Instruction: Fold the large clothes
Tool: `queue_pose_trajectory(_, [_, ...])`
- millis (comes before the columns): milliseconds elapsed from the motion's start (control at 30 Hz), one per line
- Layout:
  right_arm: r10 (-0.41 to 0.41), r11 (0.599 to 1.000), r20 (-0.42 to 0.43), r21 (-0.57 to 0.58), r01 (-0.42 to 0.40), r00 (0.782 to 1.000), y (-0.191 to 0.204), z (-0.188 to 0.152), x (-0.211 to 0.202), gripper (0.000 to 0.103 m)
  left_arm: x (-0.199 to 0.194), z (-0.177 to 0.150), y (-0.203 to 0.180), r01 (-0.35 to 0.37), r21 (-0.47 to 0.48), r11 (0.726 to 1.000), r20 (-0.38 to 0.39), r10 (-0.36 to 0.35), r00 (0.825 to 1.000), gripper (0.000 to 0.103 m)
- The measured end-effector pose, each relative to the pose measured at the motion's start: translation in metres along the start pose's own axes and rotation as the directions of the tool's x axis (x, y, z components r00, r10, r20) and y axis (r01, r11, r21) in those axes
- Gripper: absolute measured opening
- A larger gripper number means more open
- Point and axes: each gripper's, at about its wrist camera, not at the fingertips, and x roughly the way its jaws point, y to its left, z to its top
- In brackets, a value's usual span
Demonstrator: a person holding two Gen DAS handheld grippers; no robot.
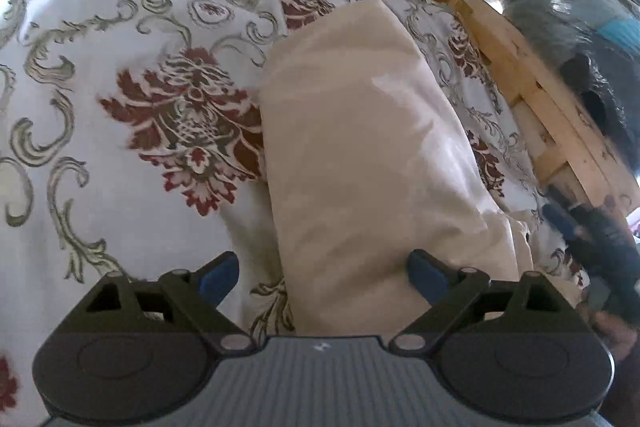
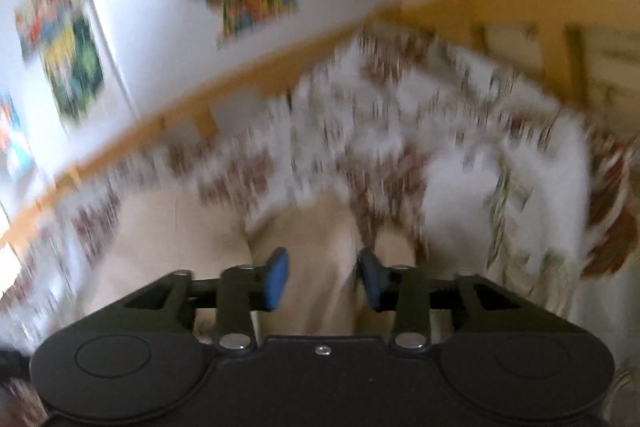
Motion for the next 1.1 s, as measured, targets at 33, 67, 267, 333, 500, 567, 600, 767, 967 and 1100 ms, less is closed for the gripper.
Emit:
queue_pose_trajectory(33, [0.038, 0.999, 0.034, 0.012, -0.039, 0.999, 0.001, 0.003, -0.007, 0.071, 0.003, 0.001, 0.000, 0.002, 0.009, 1.000, -0.005, -0.002, 1.000, 0.095])
queue_pose_trajectory(67, [0.083, 0.996, 0.046, 0.020, -0.084, 0.996, 0.002, 0.005, -0.010, 0.077, 0.005, 0.001, -0.001, -0.001, 0.022, 1.000, -0.006, 0.001, 1.000, 0.095])
queue_pose_trajectory(267, [0.113, 0.989, -0.220, -0.065, -0.130, 0.969, 0.032, -0.010, 0.035, 0.078, 0.012, -0.002, -0.009, -0.038, 0.105, 0.994, 0.000, 0.038, 0.999, 0.098])
queue_pose_trajectory(333, [0.087, 0.991, -0.294, -0.072, -0.112, 0.952, 0.034, -0.021, 0.048, 0.062, 0.012, -0.003, -0.011, -0.049, 0.109, 0.993, 0.000, 0.049, 0.999, 0.100])
queue_pose_trajectory(500, [0.035, 0.981, -0.280, -0.173, -0.086, 0.959, 0.050, -0.031, 0.039, 0.012, 0.014, -0.002, -0.019, -0.055, 0.113, 0.992, -0.007, 0.056, 0.998, 0.100])
queue_pose_trajectory(567, [-0.040, 0.963, -0.229, -0.267, -0.023, 0.972, 0.064, -0.031, 0.028, 0.011, 0.012, 0.000, -0.025, -0.046, 0.124, 0.991, -0.008, 0.047, 0.999, 0.101])
queue_pose_trajectory(600, [-0.064, 0.965, -0.209, -0.261, 0.008, 0.976, 0.061, -0.030, 0.022, 0.010, 0.012, 0.001, -0.028, -0.044, 0.133, 0.990, -0.005, 0.045, 0.999, 0.101])
queue_pose_trajectory(767, [-0.177, 0.967, -0.284, -0.228, 0.113, 0.942, 0.031, -0.043, 0.039, 0.012, 0.031, -0.002, -0.032, -0.059, 0.137, 0.989, -0.042, 0.066, 0.997, 0.103])
queue_pose_trajectory(967, [-0.187, 0.955, -0.246, -0.272, 0.118, 0.951, 0.038, -0.046, 0.038, 0.021, 0.039, -0.001, -0.033, -0.085, 0.143, 0.986, -0.056, 0.094, 0.994, 0.103])
queue_pose_trajectory(1100, [-0.148, 0.976, -0.115, -0.180, 0.126, 0.982, 0.029, -0.026, 0.016, 0.055, 0.035, -0.002, -0.039, -0.116, 0.189, 0.975, -0.035, 0.125, 0.992, 0.103])
